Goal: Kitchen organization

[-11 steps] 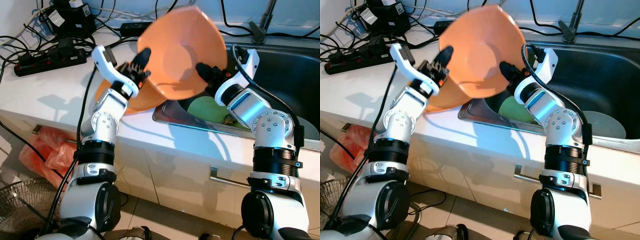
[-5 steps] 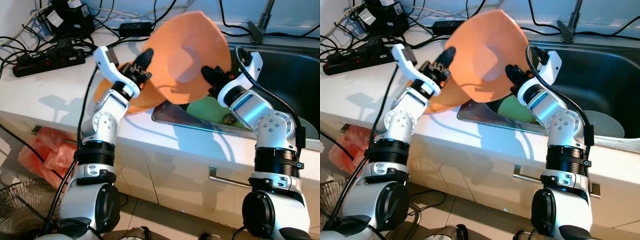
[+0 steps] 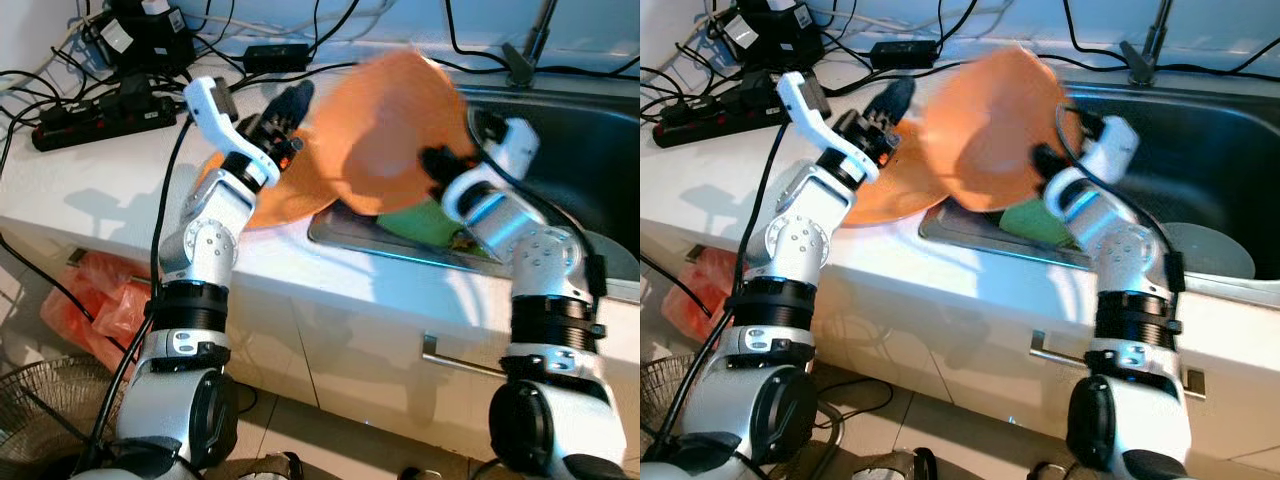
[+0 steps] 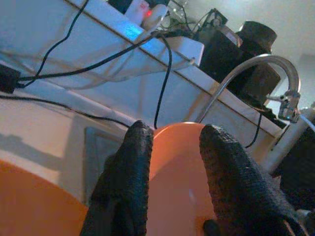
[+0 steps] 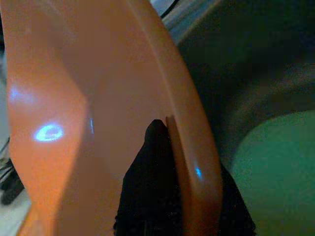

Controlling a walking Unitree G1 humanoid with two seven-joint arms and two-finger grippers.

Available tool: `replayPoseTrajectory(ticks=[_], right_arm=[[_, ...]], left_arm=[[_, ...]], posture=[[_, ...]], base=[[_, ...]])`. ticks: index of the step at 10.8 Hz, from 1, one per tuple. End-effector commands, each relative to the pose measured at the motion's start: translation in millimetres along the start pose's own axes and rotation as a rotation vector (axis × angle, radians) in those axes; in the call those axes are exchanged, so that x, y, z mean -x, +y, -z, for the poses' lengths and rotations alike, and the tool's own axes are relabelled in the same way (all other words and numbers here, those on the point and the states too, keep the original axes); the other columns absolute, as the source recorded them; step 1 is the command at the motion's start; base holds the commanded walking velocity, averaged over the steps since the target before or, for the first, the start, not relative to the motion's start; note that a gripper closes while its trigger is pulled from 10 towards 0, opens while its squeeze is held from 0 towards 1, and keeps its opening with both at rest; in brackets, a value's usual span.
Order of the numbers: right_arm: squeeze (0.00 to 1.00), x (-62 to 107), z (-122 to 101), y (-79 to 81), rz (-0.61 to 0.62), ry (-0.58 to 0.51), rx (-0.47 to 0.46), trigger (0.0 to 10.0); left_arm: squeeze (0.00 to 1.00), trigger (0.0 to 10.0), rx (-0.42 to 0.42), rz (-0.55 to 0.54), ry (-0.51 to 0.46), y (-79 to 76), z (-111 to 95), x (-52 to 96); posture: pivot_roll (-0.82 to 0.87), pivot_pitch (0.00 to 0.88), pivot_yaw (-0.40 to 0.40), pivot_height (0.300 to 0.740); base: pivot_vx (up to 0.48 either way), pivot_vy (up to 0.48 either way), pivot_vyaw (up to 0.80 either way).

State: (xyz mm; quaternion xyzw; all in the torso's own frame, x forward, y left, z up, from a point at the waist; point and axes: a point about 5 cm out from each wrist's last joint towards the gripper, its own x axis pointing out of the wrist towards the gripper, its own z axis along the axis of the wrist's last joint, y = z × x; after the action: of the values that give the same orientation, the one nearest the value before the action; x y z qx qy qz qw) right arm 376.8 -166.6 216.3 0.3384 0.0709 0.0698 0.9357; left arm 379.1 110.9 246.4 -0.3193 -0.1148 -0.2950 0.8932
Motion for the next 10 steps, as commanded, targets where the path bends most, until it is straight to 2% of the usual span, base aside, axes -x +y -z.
replayPoseTrajectory(ticks=[1,3,5,7,8,9,10], right_arm=[[0.00,-0.4,-10.4,3.3,0.012,-0.059,0.025,0.0],[0.00,0.3,-17.9,-11.5,0.122,-0.136,0.076,0.0],[0.00,2.5,-23.4,-23.3,0.209,-0.177,0.176,0.0],[0.00,2.4,-19.3,-29.2,0.238,-0.162,0.428,0.0],[0.00,2.3,-14.5,-30.4,0.232,-0.138,0.520,0.0],[0.00,2.4,-9.8,-27.7,0.199,-0.116,0.597,0.0],[0.00,2.1,-9.6,-24.9,0.186,-0.116,0.645,0.0]], left_arm=[[1.00,10.0,-0.030,-0.019,0.008,3.8,-3.1,5.3],[1.00,10.0,-0.045,-0.039,0.021,7.0,-1.0,13.7],[1.00,10.0,-0.080,-0.048,0.048,8.8,2.5,18.7],[1.00,10.0,-0.182,-0.041,0.082,12.5,-0.4,21.3],[1.00,10.0,-0.249,-0.033,0.110,14.5,-1.2,22.5],[1.00,10.0,-0.403,0.030,0.171,8.9,5.8,28.0],[1.00,10.0,-0.404,0.050,0.184,5.6,10.0,31.1]], posture=[[0.04,0.101,0.113,0.740],[0.04,0.098,0.114,0.740],[0.04,0.100,0.113,0.740],[0.04,0.100,0.112,0.740],[0.04,0.100,0.112,0.740],[0.04,0.101,0.113,0.740],[0.04,0.102,0.115,0.740]], base=[[0.000,0.000,0.00],[0.000,0.000,0.00],[0.000,0.000,0.00],[0.000,0.000,0.00],[0.000,0.000,0.00],[0.000,0.000,0.00],[0.000,0.000,0.00]])
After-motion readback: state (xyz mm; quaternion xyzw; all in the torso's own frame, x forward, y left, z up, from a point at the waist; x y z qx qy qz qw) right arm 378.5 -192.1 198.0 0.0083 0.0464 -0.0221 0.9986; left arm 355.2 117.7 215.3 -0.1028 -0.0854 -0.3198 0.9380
